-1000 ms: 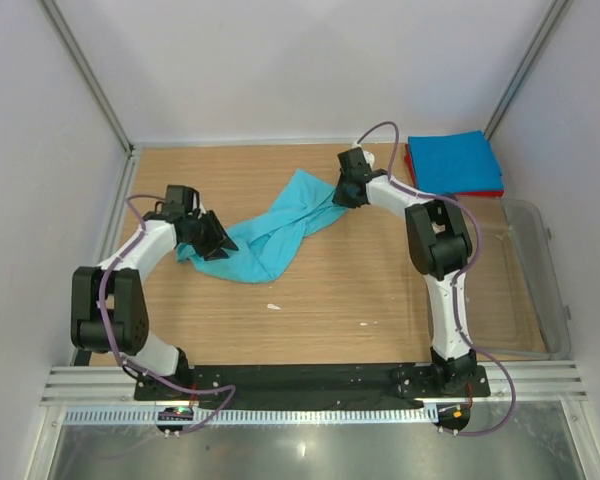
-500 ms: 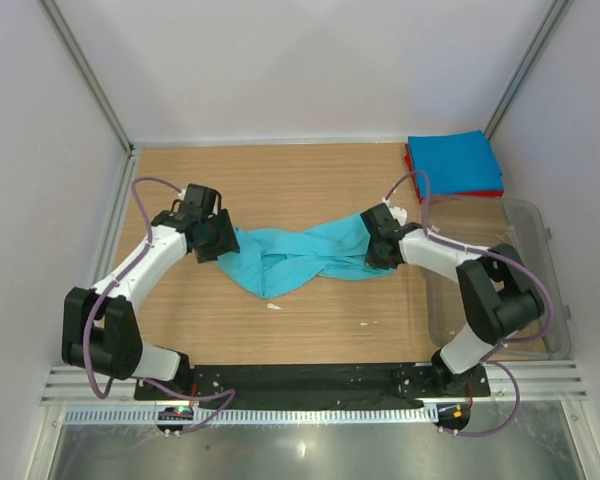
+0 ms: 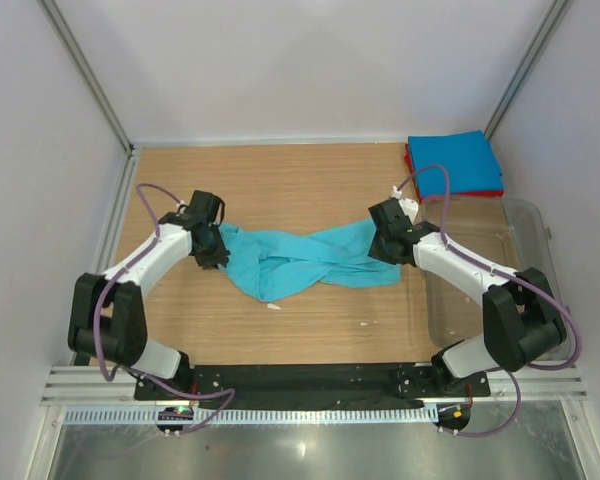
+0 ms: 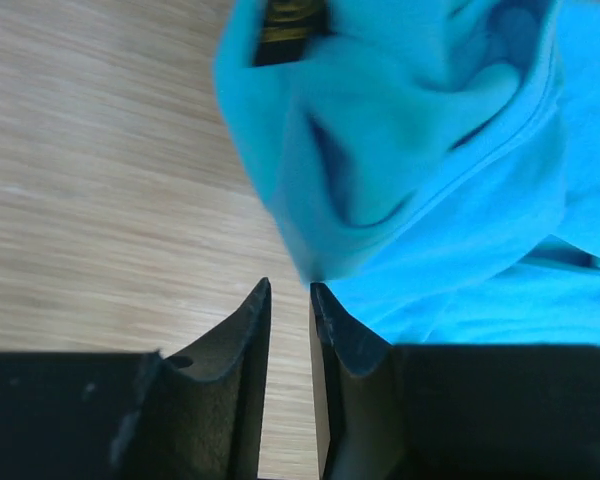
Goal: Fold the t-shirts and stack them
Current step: Flatten the tshirt out
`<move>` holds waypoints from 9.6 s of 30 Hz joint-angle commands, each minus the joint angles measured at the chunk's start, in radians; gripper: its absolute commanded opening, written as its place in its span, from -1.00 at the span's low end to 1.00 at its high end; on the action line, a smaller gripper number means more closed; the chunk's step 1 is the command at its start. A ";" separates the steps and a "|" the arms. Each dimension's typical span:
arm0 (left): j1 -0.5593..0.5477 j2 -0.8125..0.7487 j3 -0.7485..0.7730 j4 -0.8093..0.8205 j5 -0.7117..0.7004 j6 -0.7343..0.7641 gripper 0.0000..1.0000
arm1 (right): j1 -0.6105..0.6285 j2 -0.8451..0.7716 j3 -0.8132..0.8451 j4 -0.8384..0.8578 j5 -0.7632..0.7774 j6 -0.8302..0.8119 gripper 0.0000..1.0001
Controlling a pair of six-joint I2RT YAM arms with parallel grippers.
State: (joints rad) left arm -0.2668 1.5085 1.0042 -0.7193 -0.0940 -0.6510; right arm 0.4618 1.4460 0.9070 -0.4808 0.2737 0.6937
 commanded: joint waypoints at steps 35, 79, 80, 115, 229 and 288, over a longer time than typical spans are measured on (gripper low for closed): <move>-0.219 0.316 0.355 0.000 -0.372 0.145 -0.57 | 0.000 -0.119 -0.042 0.074 -0.083 -0.031 -0.37; 0.006 -0.212 -0.176 0.101 -0.113 -0.118 0.05 | -0.029 0.261 0.113 -0.035 0.154 0.363 -0.38; 0.006 -0.200 -0.173 0.087 -0.136 -0.116 0.05 | -0.029 0.261 0.110 -0.035 0.160 0.363 -0.39; 0.006 -0.191 -0.348 0.127 -0.268 -0.243 -0.62 | -0.081 0.220 0.156 0.005 0.300 0.311 -0.97; 0.049 -0.074 -0.225 0.251 -0.056 -0.377 -0.60 | -0.084 -0.237 -0.030 -0.021 0.203 0.187 -0.98; -0.035 -0.139 -0.223 0.176 -0.188 -0.420 -0.55 | -0.084 -0.226 -0.031 -0.027 0.208 0.187 -0.98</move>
State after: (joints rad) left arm -0.2966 1.3914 0.7624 -0.5186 -0.2443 -1.0664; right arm 0.3790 1.2293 0.8730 -0.5251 0.4484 0.8845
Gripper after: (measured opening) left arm 0.230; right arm 0.026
